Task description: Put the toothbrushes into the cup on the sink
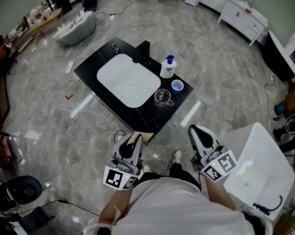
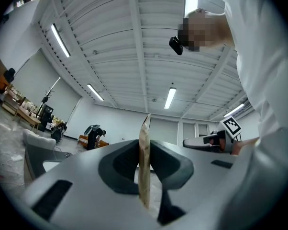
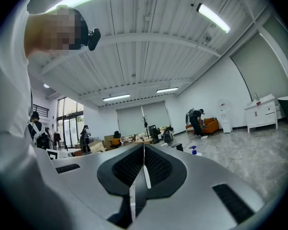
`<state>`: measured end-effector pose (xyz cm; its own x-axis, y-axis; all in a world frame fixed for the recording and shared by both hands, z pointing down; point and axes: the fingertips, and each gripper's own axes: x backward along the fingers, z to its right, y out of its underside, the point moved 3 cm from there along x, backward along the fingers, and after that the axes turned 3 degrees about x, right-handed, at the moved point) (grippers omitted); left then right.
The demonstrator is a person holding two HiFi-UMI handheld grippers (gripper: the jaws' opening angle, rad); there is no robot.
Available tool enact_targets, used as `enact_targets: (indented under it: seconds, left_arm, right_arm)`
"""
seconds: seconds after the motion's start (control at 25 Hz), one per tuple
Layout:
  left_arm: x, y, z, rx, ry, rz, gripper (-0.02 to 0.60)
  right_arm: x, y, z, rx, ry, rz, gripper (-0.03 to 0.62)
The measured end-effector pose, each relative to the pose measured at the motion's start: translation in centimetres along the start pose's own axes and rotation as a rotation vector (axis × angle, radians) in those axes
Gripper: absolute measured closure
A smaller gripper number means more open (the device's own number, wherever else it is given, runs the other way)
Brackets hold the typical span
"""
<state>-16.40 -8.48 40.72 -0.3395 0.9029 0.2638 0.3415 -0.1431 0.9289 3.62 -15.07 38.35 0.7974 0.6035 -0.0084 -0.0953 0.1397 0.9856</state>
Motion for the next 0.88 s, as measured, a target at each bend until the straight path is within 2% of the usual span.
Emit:
enact_targets:
  seconds: [0.2, 0.48, 0.64, 0.88]
  left_arm:
    - [-2.2, -0.1, -0.1, -0.013, -0.027, 0.015, 0.526]
    - [-6.2, -0.6, -4.1, 0.012, -0.093, 0.068, 0.526]
    - [-8.8, 0.5, -5.3, -0.010, -0.096, 0.054, 0.526]
    - [-12.1, 3.2, -8.2, 0.039, -0.115, 0.030, 0.526]
  right_arm:
    - [0.9, -0.1, 2.7, -0.011, 0.017, 0.017, 0.557]
    - [0.8, -0.7, 5.0, 0.004, 0.045, 0.033, 0.557]
    - [1.4, -0.5, 6.5, 0.011, 0.078, 0.030, 0.557]
    - [1.9, -0.3, 8.6, 0.028, 0.134, 0.022, 0.557]
